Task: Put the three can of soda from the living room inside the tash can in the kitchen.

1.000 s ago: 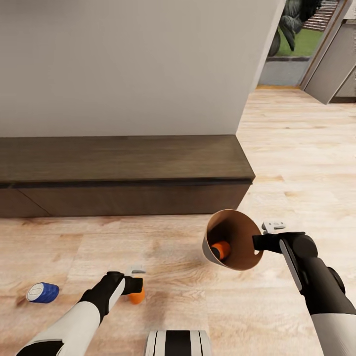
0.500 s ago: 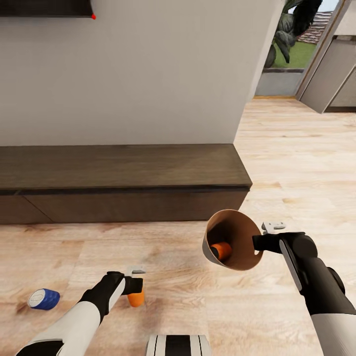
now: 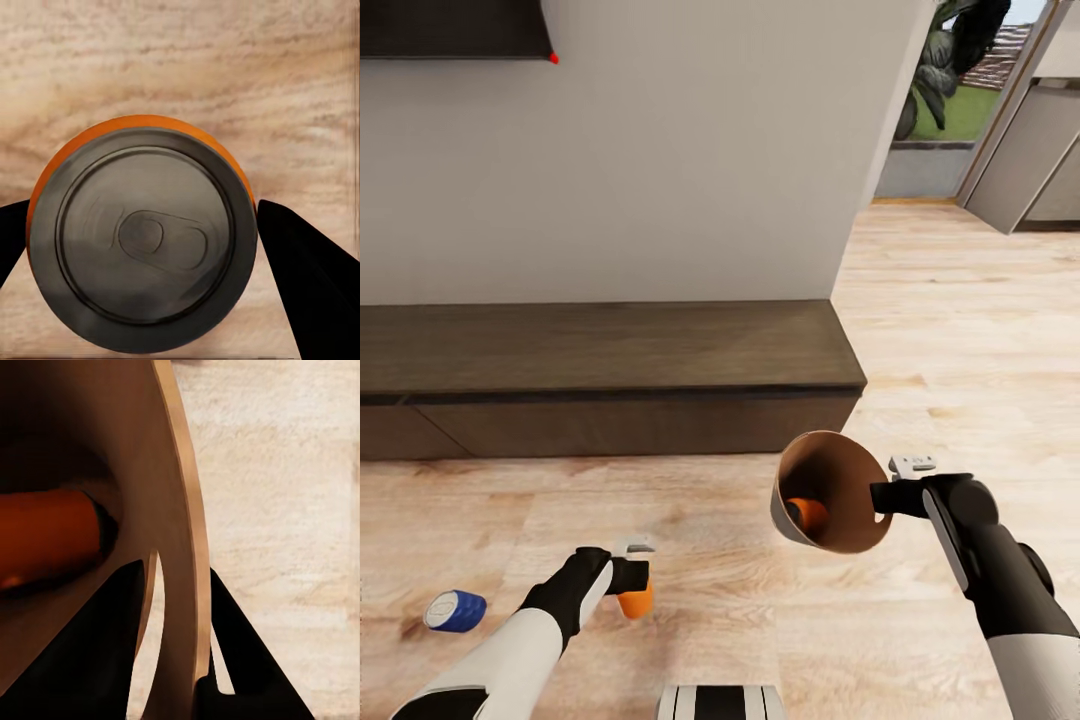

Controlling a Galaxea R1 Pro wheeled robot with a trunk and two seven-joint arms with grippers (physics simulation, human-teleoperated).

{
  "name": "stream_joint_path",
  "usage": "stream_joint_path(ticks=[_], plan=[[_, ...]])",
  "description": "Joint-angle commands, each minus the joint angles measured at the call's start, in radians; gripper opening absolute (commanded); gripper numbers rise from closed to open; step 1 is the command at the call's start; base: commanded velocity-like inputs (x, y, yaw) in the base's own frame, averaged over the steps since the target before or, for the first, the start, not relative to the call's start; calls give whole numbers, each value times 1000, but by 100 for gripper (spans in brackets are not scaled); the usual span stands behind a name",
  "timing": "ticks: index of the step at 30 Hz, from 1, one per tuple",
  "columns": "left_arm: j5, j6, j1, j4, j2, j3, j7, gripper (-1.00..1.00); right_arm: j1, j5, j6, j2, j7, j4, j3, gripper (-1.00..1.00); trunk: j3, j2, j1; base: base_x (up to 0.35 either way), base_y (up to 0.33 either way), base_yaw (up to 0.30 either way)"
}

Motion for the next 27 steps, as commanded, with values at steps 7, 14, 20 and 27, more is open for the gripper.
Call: stream_joint_path(ticks=[7,14,20,27], plan=[[0,37,4,-84,7,-2,-46,-100,0,-21,2,0,2,95,23,-100,22,49,-27,0,0,0],[1,120,8,-252,12,-3,-134,-100,0,-21,2,7,1,128,49,-100,44,98,-54,0,0,0],[1,370,13,-593,12,-3,-279,-100,0,-22,2,10,2,141,66,-100,63,140,-77,0,0,0],[-6,540,50,-964,13,-7,-378,-100,0,-21,2,13,-1,184,127,-100,85,189,-104,0,0,0]])
